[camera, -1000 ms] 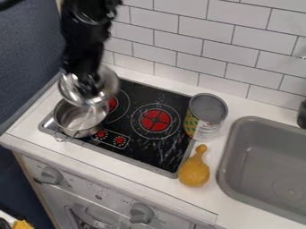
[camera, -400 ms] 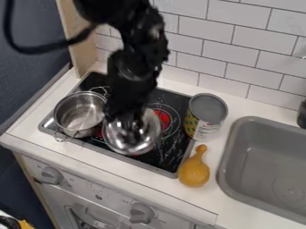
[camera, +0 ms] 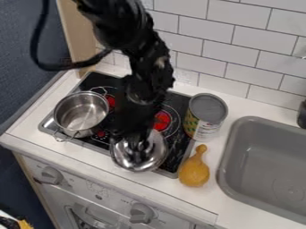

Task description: Move the cover of silver bowl to the right side of the burner

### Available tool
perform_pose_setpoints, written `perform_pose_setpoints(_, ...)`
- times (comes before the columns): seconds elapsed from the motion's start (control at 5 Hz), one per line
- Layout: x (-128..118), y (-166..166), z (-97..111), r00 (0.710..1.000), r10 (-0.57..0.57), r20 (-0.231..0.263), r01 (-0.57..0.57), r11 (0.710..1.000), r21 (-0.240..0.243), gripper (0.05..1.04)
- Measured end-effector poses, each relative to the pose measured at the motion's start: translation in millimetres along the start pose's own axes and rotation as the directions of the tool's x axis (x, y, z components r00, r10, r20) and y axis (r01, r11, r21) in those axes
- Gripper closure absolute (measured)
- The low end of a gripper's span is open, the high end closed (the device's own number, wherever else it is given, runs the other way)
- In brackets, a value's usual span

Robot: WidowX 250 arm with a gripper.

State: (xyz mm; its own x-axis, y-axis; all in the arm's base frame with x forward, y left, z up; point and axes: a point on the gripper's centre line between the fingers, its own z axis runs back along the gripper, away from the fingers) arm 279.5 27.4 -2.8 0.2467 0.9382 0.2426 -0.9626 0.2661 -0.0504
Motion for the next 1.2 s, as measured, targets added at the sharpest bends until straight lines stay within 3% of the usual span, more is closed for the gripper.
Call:
perform_pose_setpoints(0.2, -2.4, 0.6, -14.5, 1.000, -0.001, -0.012, 0.001, 1.000, 0.025, 0.807)
perform_pose_setpoints(0.4, -2.4, -5.7, -20.5, 1.000, -0.010, -0.025, 0.011, 1.000, 0.015, 0.807)
perform_pose_setpoints(0.6, 2.6, -5.6, -21.8, 0.999, 0.015, -0.049, -0.014, 1.000, 0.011, 0.746)
perform_pose_setpoints(1.0, 4.2, -3.0, -22.1, 0.999, 0.014, -0.040, -0.013, 1.000, 0.025, 0.140)
perform_pose_setpoints(1.2, 4.2, -0.5, -22.4, 0.999, 0.016, -0.038, -0.014, 0.999, 0.037, 0.066)
